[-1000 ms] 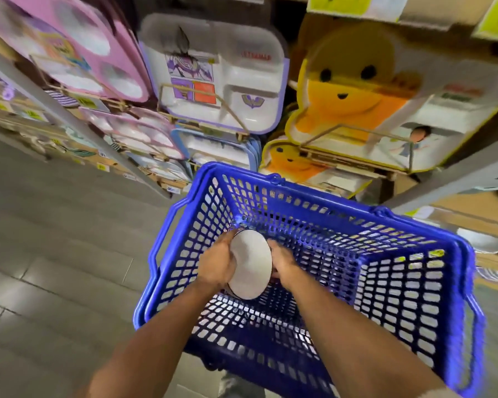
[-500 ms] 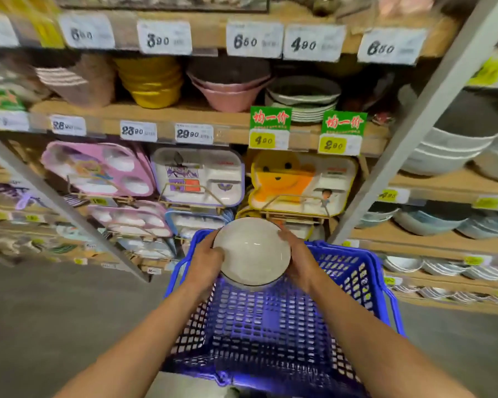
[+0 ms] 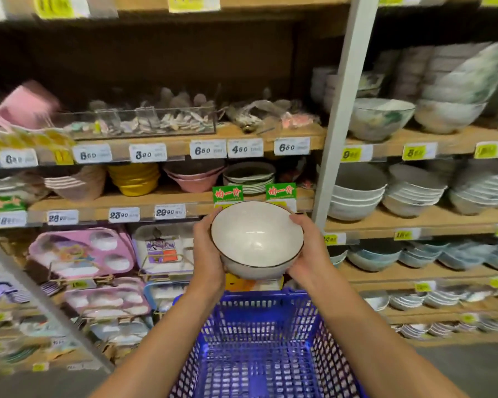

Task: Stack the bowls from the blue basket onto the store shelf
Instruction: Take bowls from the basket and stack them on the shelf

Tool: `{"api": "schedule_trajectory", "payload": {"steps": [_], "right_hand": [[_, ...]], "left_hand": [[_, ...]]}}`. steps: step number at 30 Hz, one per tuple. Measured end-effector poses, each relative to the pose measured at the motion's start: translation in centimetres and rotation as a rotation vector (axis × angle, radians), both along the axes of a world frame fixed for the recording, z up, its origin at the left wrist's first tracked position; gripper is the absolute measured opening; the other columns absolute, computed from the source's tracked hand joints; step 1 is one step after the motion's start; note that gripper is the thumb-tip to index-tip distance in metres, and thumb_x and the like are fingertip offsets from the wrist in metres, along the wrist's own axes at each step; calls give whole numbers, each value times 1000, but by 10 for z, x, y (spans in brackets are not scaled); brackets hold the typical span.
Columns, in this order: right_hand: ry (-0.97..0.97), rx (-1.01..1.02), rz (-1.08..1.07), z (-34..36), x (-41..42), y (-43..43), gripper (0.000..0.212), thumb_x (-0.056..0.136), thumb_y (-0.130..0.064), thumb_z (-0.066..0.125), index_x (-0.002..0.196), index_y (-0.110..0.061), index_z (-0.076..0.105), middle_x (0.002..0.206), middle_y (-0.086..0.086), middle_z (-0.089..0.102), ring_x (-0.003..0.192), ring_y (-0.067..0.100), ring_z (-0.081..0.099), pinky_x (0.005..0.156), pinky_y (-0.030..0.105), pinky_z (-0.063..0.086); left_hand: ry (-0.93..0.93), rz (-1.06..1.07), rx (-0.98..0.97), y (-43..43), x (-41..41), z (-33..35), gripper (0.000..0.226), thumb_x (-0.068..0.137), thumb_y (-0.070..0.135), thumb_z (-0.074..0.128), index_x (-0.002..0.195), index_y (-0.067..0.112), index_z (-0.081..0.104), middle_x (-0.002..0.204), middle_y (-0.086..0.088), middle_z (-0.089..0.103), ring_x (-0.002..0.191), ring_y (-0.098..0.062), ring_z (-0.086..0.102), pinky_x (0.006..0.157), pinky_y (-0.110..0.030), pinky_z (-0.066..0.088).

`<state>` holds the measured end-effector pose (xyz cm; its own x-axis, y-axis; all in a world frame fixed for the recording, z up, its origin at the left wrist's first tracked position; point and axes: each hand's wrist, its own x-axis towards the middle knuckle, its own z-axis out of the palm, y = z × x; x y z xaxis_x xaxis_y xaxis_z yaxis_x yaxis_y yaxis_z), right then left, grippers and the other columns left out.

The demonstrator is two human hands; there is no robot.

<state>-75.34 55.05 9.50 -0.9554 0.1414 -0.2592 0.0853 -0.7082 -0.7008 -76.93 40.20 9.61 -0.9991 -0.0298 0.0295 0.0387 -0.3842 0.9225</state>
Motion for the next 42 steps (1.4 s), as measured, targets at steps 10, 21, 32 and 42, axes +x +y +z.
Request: {"api": "schedule_trajectory", "payload": {"steps": [10, 21, 32, 42], "right_hand": [[95, 52, -63, 49, 53, 125, 29, 93, -19, 45, 114, -16, 65, 111, 11, 71, 105, 32, 63, 90, 42, 50], [196, 252, -132, 85, 102, 277, 37, 90, -22, 49, 126, -20, 58, 117, 7, 69, 109, 27, 63, 77, 35, 53], [282, 340, -363, 100, 84, 327, 40, 65, -28, 55, 103, -41, 58, 112, 1, 61, 106, 26, 58, 85, 44, 51], [246, 352, -433, 139, 7, 346, 35, 81, -13, 44, 103, -32, 63, 120, 6, 57, 108, 30, 57, 90, 52, 50]], "left_hand": [[48, -45, 96, 128, 32, 51, 36, 92, 31, 37, 91, 15, 70, 82, 2, 75, 74, -15, 71, 57, -22, 54], [-34, -141, 182, 284, 68, 94, 34, 88, 25, 38, 88, 8, 67, 83, -6, 73, 71, -22, 68, 57, -24, 52], [-121, -112, 173, 351, 55, 124, 40, 88, 20, 36, 112, 10, 66, 104, -12, 70, 88, -31, 64, 66, -32, 51], [-86, -112, 210, 373, -15, 144, 35, 88, 18, 38, 101, 16, 70, 79, -1, 77, 84, -25, 67, 61, -29, 57]]}}
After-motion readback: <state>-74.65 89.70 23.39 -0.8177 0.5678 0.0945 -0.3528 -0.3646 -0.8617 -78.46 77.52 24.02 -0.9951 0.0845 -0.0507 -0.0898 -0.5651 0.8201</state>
